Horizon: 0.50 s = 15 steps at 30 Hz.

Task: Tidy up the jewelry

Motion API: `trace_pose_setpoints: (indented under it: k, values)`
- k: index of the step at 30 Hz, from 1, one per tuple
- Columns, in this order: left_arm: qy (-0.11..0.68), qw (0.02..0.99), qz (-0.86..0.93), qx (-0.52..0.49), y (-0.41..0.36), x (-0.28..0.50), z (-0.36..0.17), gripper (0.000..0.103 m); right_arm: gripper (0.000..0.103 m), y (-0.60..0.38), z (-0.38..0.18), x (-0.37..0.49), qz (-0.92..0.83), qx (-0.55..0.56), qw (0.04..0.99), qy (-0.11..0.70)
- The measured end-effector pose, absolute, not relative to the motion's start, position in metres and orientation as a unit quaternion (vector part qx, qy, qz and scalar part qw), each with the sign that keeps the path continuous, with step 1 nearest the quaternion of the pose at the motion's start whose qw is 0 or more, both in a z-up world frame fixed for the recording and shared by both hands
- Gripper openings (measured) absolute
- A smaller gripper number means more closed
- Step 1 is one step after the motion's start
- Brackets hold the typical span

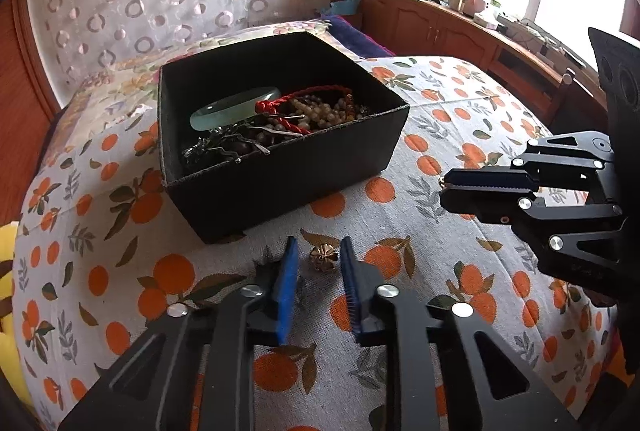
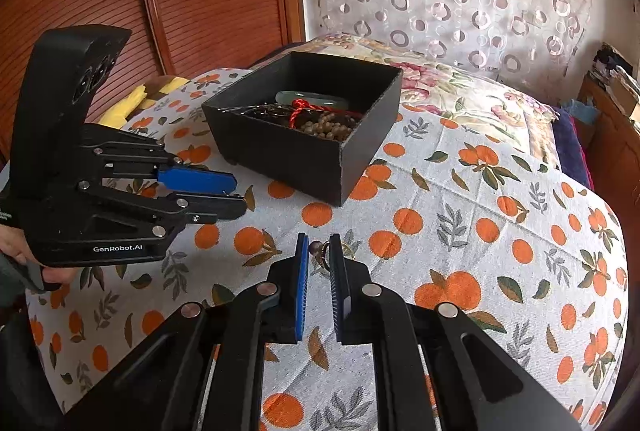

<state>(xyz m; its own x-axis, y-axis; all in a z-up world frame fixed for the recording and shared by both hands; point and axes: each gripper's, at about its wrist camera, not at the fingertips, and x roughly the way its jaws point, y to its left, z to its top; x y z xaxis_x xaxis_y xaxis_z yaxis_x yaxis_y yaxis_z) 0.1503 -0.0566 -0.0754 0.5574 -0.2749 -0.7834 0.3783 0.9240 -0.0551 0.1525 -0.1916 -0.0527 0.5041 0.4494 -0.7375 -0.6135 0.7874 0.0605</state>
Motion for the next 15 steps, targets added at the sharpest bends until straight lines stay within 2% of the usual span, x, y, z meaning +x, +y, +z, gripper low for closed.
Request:
trace_pose_setpoints:
  k: [7, 15]
  values:
    - [0.429, 0.882, -0.189, 0.047, -0.054, 0.148, -0.069, 0.014, 0.012, -0.197, -0.046, 0.153, 0.306, -0.1, 0.866, 0.383]
    - [0.397, 0.896, -0.194, 0.041, -0.048, 0.138, -0.035, 0.014, 0.012, -0.197, -0.019, 0.158, 0.311, -0.096, 0.877, 0.354]
